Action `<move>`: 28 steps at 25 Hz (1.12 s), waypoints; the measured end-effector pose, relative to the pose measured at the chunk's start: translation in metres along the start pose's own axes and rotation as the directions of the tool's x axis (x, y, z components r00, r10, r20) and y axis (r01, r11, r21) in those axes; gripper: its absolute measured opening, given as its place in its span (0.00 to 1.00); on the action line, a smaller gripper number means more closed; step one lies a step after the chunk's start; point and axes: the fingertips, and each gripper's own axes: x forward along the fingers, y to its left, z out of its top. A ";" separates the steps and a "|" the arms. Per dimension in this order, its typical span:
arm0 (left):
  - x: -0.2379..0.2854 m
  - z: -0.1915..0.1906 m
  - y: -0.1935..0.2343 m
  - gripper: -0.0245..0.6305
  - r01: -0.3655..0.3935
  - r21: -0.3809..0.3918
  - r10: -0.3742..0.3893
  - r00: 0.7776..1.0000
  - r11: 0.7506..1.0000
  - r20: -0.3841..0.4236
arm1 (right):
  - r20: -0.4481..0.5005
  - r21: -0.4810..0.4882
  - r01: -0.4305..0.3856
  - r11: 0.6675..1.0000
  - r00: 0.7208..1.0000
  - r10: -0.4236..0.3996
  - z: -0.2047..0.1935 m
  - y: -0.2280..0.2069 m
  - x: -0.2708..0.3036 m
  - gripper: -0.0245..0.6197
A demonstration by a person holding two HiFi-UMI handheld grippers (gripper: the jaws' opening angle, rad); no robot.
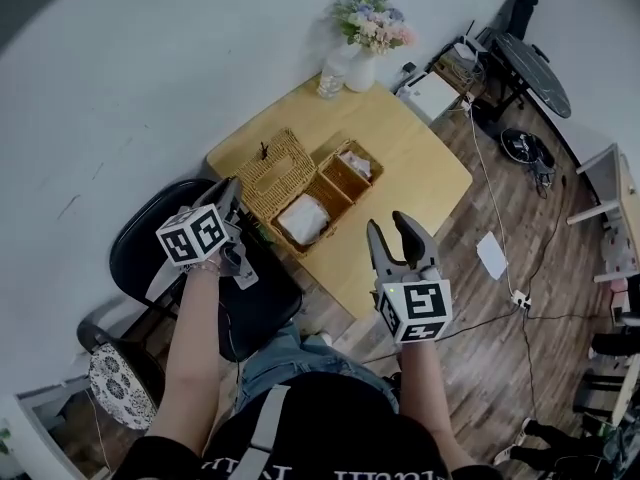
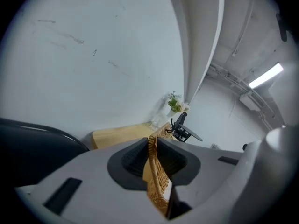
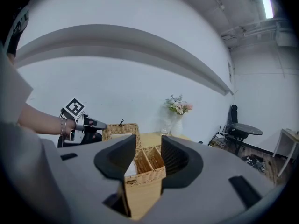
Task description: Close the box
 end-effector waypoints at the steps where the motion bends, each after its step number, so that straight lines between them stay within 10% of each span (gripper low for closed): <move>1: -0.002 0.000 -0.003 0.14 -0.010 0.035 0.011 1.000 0.999 -0.010 | 0.011 0.003 0.003 1.000 1.000 -0.003 0.003 -0.002 -0.002 0.31; 8: -0.011 -0.001 -0.027 0.14 -0.067 0.311 0.079 0.996 0.948 -0.028 | 0.057 0.016 0.016 1.000 0.998 -0.017 0.013 -0.008 -0.019 0.31; 16: -0.020 -0.007 -0.059 0.14 -0.081 0.557 0.102 0.995 0.827 -0.006 | 0.068 0.023 0.023 0.999 0.997 -0.025 0.015 -0.014 -0.036 0.30; 28: -0.033 -0.038 -0.106 0.12 0.160 0.619 -0.073 0.984 0.769 -0.163 | 0.048 0.011 -0.015 1.000 0.999 0.015 0.009 -0.007 -0.041 0.30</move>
